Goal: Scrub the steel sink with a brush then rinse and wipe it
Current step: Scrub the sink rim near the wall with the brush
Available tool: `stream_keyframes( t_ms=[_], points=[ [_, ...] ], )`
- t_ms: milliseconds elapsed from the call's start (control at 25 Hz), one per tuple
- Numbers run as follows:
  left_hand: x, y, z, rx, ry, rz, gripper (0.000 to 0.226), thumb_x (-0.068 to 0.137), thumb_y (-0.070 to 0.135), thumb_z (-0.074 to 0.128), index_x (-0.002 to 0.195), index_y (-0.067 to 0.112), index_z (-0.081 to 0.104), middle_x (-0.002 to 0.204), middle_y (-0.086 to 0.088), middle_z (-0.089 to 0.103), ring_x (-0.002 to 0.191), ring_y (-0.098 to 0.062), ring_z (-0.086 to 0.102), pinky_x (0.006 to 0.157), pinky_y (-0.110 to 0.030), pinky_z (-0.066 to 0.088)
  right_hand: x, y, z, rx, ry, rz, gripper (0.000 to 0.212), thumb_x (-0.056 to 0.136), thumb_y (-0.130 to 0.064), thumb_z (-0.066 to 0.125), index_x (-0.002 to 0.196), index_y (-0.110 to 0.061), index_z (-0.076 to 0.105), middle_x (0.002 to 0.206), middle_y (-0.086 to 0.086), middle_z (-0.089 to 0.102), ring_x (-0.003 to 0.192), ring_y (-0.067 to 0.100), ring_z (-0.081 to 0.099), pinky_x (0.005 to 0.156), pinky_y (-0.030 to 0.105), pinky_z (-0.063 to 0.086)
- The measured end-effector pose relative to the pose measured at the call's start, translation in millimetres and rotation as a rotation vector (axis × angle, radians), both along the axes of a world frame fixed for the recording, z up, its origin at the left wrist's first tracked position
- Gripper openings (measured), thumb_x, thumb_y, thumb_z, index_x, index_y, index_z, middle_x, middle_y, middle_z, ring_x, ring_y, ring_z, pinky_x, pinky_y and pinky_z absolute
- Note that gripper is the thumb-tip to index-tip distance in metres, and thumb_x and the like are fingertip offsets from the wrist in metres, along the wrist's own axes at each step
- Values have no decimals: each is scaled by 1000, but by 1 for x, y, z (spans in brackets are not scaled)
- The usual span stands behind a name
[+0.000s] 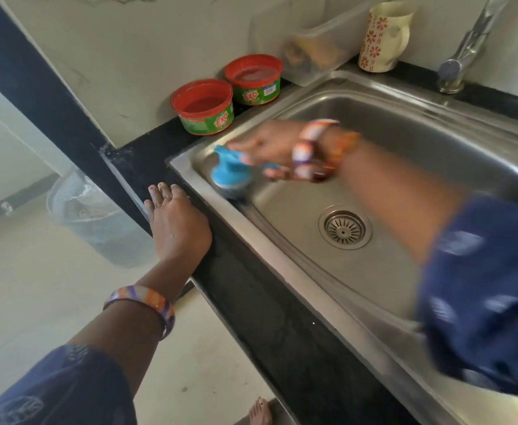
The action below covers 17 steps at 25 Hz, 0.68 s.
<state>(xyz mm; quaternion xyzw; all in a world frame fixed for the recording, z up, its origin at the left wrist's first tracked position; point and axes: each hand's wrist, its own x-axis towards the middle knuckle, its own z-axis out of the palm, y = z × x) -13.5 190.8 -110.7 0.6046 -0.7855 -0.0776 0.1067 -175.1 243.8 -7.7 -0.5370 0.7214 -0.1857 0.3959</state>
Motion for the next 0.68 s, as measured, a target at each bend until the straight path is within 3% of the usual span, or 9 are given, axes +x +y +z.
stream_keyframes(
  t_ms=[80, 160, 240, 360, 440, 520, 600, 680],
  points=[
    [0, 0, -1, 12, 9, 2, 50, 95, 1, 27, 144, -4, 26, 156, -19, 13, 147, -29, 4, 121, -39, 5, -9, 50, 20, 54, -133, 30, 40, 97, -13, 45, 134, -27, 41, 53, 12, 54, 26, 2, 39, 26, 8, 28],
    [-1, -1, -1, 14, 10, 8, 52, 95, 0, 27, 147, -2, 21, 157, -16, 10, 147, -27, 3, 121, -37, 4, -17, 85, 26, 113, -125, -11, 40, 95, -9, 44, 124, -33, 30, 28, -3, 40, 17, 1, 30, 24, 7, 24],
    [-1, 1, 0, 16, 8, -1, 53, 95, 0, 27, 148, -2, 19, 158, -16, 10, 147, -26, 3, 121, -37, 3, -18, 92, 25, 215, -135, 53, 39, 95, -16, 46, 130, -33, 44, 30, -6, 44, 21, 0, 34, 26, 8, 26],
    [0, 0, 0, 1, -3, -19, 52, 94, 0, 29, 146, -2, 24, 157, -17, 14, 147, -27, 7, 121, -38, 8, -8, 24, 3, 15, -140, -20, 38, 99, -12, 44, 137, -12, 47, 57, -10, 55, 25, -5, 44, 30, 7, 31],
    [1, -1, 0, -3, -16, -27, 52, 92, 0, 30, 144, -3, 26, 156, -17, 17, 147, -28, 9, 120, -39, 10, -5, -3, -14, -90, -126, -16, 38, 99, -14, 44, 135, -5, 46, 65, -4, 47, 23, -5, 42, 32, 9, 33],
    [0, -3, 0, -4, -10, -26, 54, 91, -1, 31, 145, -3, 26, 156, -17, 16, 147, -28, 9, 120, -39, 10, -4, -3, -16, -99, -93, 11, 37, 98, -15, 45, 134, -4, 48, 64, -1, 45, 22, -3, 41, 31, 10, 32],
    [1, -2, -1, -1, -1, -22, 54, 91, -2, 31, 145, -3, 25, 156, -17, 15, 147, -27, 8, 121, -38, 9, -6, 28, 8, 42, -89, 41, 38, 97, -17, 47, 134, -10, 51, 61, -4, 52, 25, -4, 43, 30, 8, 32],
    [0, -1, -3, -7, 2, -22, 54, 92, -2, 30, 145, -2, 25, 157, -16, 14, 147, -27, 7, 121, -37, 8, -9, 73, 36, 147, -71, 98, 38, 96, -14, 45, 131, -27, 46, 37, -4, 51, 23, -2, 40, 28, 6, 29]
  ],
)
